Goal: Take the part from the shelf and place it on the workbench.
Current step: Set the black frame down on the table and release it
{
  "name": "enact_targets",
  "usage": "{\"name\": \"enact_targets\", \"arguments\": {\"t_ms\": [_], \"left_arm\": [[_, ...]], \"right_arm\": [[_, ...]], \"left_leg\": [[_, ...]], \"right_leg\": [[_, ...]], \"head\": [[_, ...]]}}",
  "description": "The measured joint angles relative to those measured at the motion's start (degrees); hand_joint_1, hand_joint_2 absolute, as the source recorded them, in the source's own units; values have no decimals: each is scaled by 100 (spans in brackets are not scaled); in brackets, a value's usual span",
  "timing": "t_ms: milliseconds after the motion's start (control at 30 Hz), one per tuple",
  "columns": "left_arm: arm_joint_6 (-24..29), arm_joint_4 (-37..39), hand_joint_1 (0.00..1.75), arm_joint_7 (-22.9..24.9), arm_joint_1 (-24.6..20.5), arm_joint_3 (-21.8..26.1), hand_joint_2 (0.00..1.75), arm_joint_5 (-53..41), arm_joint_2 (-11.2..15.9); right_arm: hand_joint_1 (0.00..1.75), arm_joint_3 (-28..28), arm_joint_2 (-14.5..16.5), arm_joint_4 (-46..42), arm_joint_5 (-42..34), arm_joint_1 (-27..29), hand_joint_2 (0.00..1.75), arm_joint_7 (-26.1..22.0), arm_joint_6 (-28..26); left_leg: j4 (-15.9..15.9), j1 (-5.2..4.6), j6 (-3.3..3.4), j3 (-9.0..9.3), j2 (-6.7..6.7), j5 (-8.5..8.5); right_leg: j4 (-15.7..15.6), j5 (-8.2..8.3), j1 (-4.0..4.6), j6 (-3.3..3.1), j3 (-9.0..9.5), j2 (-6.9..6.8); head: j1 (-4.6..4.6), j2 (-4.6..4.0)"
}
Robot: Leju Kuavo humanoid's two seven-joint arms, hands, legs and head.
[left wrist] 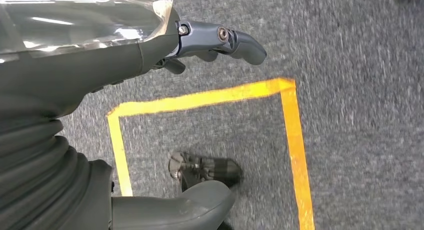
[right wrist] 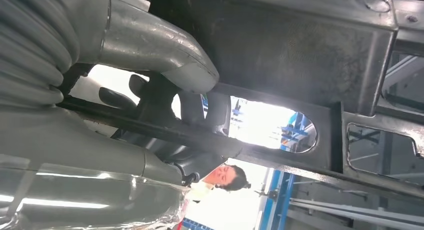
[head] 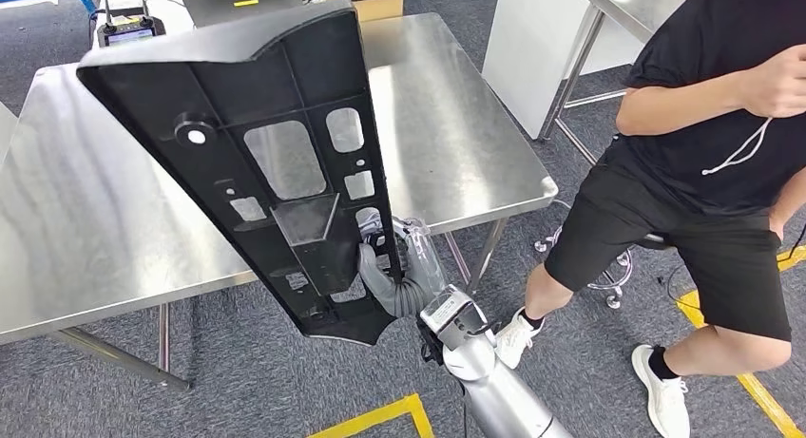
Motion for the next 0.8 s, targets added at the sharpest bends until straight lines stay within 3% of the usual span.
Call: {"name": "enact_targets", "arguments": {"t_ms": [33,100,167,233,300,367,433,467,500,533,600,667,800], "left_arm": [[0,1,0,1,5,0,175,-2,-7],[1,2,0,1,12,1,175,-3,-21],[0,4,0,2,11,2,175,-3,-26],[0,5,0,4,2,2,175,-3,-27],[1,3,0,4,-8,2,175,-3,-22],[1,1,0,3,-20,3,175,-3,-26],[1,2,0,5,-9,4,175,-3,-32],[0,1,0,7,3,5,175,-3,-32],[-1,1,0,9,12,7,175,-3,-31],[-1,1,0,11,17,8,175,-3,-29],[-1,3,0,21,25,11,175,-4,-25],[2,5,0,37,31,14,175,-3,-23],[12,3,0,56,29,15,175,-3,-34]], "right_arm": [[173,1,-2,1,2,1,175,0,1],[173,3,-5,5,7,2,175,-1,1],[173,9,-10,19,12,3,175,2,2],[173,13,-10,26,13,-2,175,5,3],[173,13,4,21,11,-15,175,3,3],[173,14,24,16,11,-33,175,1,3],[173,16,32,18,23,-29,175,8,8],[173,16,33,19,30,-18,175,15,12],[173,17,34,20,35,-9,175,28,16],[173,17,37,20,39,-4,175,42,20],[173,18,49,21,44,-6,175,61,25],[173,24,63,26,50,-9,175,69,35],[173,32,86,22,54,-23,175,78,48]], "left_leg": [[0,3,-17,86,-7,-64],[3,1,-67,232,-14,-206],[6,-6,-136,299,-12,-315],[12,-5,-197,339,-1,-352],[203,12,-238,267,12,-363],[811,39,-289,-90,15,-453],[1503,65,-352,-595,18,-715],[1668,80,-375,-789,22,-827],[1656,93,-390,-901,28,-837],[1466,107,-398,-920,33,-704],[754,117,-380,-801,39,-86],[277,94,-317,-694,36,298],[141,60,-135,-483,18,256]], "right_leg": [[-287,173,-10,57,32,-8],[-1086,725,-24,151,198,-54],[-1502,1042,7,51,301,-82],[-1544,1046,23,-130,337,-65],[-1612,1032,-23,-221,446,-49],[-1662,974,-52,-301,602,-46],[-1672,878,-49,-353,715,-43],[-1672,819,-47,-356,781,-34],[-1672,756,-48,-348,861,-22],[-1672,688,-48,-335,953,-11],[-1670,545,-42,-294,1124,1],[-1672,407,-16,-227,1214,22],[-1555,300,33,-70,1355,21]], "head": [[1,0],[-2,0],[-3,0],[-2,1],[-5,1],[-12,0],[-16,0],[-17,0],[-17,0],[-17,0],[-17,0],[-22,0],[-10,1]]}}
